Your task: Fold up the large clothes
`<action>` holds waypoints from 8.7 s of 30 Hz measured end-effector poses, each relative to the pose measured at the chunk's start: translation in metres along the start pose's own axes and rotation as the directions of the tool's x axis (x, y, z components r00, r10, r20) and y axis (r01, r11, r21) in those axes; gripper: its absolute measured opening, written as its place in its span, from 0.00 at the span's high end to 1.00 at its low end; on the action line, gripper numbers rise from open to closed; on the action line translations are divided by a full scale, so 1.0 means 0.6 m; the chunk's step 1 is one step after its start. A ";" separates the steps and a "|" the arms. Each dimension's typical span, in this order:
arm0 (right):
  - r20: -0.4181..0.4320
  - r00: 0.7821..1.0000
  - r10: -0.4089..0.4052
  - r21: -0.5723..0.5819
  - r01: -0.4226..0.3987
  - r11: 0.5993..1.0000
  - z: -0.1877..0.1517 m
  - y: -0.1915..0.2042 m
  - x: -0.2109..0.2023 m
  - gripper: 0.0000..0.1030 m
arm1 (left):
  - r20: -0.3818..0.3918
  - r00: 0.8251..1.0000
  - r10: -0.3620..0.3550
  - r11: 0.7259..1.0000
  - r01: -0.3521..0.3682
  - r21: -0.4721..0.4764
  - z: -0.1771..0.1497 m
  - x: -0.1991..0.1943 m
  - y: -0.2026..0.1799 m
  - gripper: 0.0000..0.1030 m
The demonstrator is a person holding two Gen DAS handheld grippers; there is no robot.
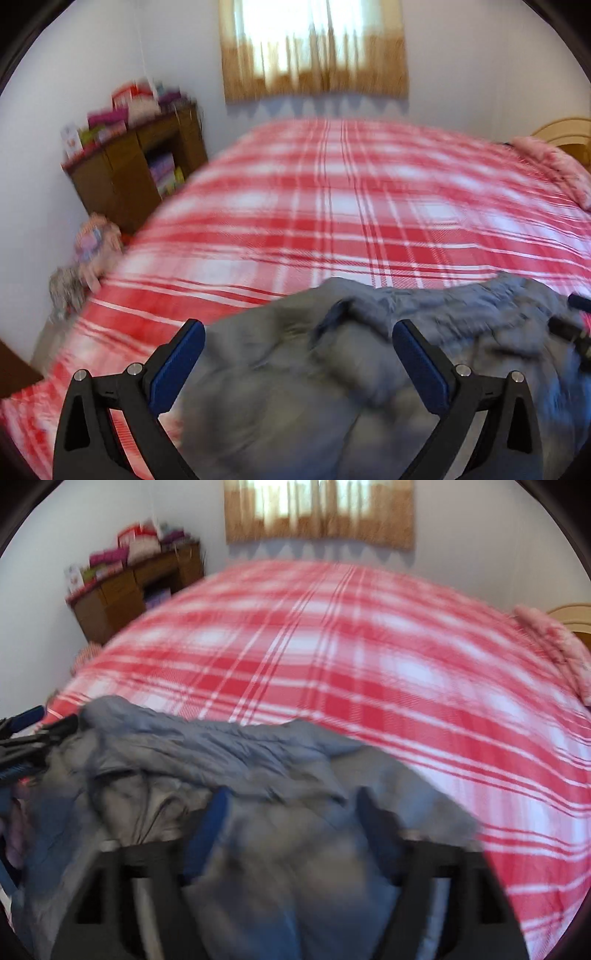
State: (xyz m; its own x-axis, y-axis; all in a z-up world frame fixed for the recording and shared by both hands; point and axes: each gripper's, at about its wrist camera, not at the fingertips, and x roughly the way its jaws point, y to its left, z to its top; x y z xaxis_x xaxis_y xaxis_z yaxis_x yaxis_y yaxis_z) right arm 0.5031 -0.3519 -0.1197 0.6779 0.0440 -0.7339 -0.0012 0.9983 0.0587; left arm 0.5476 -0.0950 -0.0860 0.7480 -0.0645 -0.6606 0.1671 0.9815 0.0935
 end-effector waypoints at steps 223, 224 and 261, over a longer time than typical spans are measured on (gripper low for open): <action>0.080 0.972 -0.221 -0.189 0.233 0.954 -0.263 0.255 -0.132 0.17 | -0.080 0.996 -0.037 0.943 0.008 -0.334 -0.374 -0.154 0.116 0.11; 0.049 0.975 -0.218 -0.198 0.224 0.954 -0.273 0.256 -0.122 0.16 | -0.067 0.996 -0.051 0.946 0.026 -0.324 -0.373 -0.155 0.110 0.19; 0.185 0.963 -0.197 0.028 0.195 0.980 -0.234 0.091 -0.223 0.01 | 0.269 0.962 -0.046 0.991 0.078 -0.110 -0.219 -0.445 0.102 0.94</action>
State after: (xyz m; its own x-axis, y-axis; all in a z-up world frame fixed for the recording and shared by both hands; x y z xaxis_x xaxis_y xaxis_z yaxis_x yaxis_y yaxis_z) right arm 0.3092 -0.2980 -0.1131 0.7888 -0.1614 -0.5931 0.1517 0.9862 -0.0667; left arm 0.2736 0.0059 -0.0016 0.8845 -0.1559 -0.4397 0.1535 0.9873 -0.0413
